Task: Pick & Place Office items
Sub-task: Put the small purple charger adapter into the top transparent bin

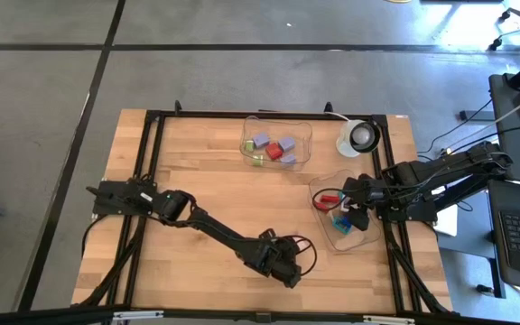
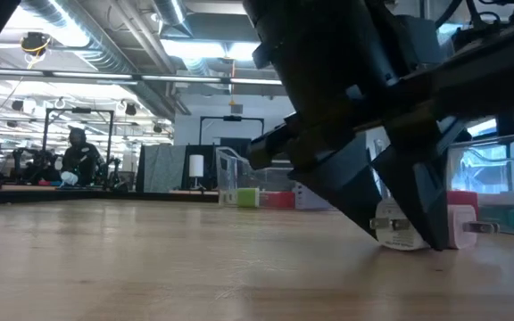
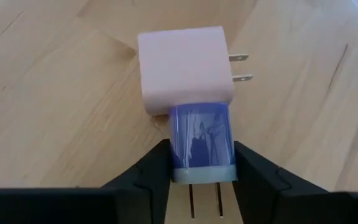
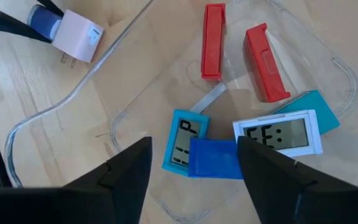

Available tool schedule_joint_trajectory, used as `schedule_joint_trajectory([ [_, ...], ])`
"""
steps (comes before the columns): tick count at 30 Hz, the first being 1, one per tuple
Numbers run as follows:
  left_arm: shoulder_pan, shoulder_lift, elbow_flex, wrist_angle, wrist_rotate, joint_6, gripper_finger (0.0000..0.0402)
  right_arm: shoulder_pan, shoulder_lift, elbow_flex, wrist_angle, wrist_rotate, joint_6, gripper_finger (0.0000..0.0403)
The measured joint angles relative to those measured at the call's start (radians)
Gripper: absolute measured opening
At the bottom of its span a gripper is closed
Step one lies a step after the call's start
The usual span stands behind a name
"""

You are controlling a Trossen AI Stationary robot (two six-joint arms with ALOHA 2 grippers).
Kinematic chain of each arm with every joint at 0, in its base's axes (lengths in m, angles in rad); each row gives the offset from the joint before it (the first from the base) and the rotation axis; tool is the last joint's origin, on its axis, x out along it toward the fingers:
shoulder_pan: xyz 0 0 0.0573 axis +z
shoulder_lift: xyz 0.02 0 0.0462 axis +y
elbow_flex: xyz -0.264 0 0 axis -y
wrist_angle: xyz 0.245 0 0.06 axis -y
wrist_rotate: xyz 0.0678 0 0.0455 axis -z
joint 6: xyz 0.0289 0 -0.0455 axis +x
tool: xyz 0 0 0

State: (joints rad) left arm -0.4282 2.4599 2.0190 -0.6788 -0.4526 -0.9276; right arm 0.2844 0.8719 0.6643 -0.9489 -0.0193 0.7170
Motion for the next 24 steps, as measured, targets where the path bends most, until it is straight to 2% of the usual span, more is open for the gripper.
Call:
schedule_joint_trajectory([
  [5, 0.004, -0.027, 0.002, 0.021, -0.008, -0.023, 0.0132, 0.000, -0.003, 0.001, -0.001, 0.000, -0.009, 0.0231],
  [8, 0.011, -0.063, 0.002, 0.016, -0.050, -0.062, 0.0132, 0.000, -0.003, 0.026, -0.022, 0.000, -0.041, 0.0227],
  [14, 0.063, -0.168, 0.004, -0.012, -0.227, -0.073, 0.0132, 0.000, -0.004, 0.140, -0.043, 0.008, -0.131, 0.0222],
  [18, 0.139, -0.231, 0.004, -0.116, -0.339, -0.061, 0.0132, -0.002, -0.004, 0.240, -0.046, 0.015, -0.204, 0.0221],
  [21, 0.225, -0.277, 0.004, -0.205, -0.350, 0.001, 0.0132, -0.002, -0.004, 0.317, -0.046, 0.077, -0.252, 0.0221],
  [24, 0.341, -0.301, 0.005, -0.273, -0.262, 0.097, 0.0132, -0.002, -0.004, 0.384, -0.045, 0.195, -0.283, 0.0221],
])
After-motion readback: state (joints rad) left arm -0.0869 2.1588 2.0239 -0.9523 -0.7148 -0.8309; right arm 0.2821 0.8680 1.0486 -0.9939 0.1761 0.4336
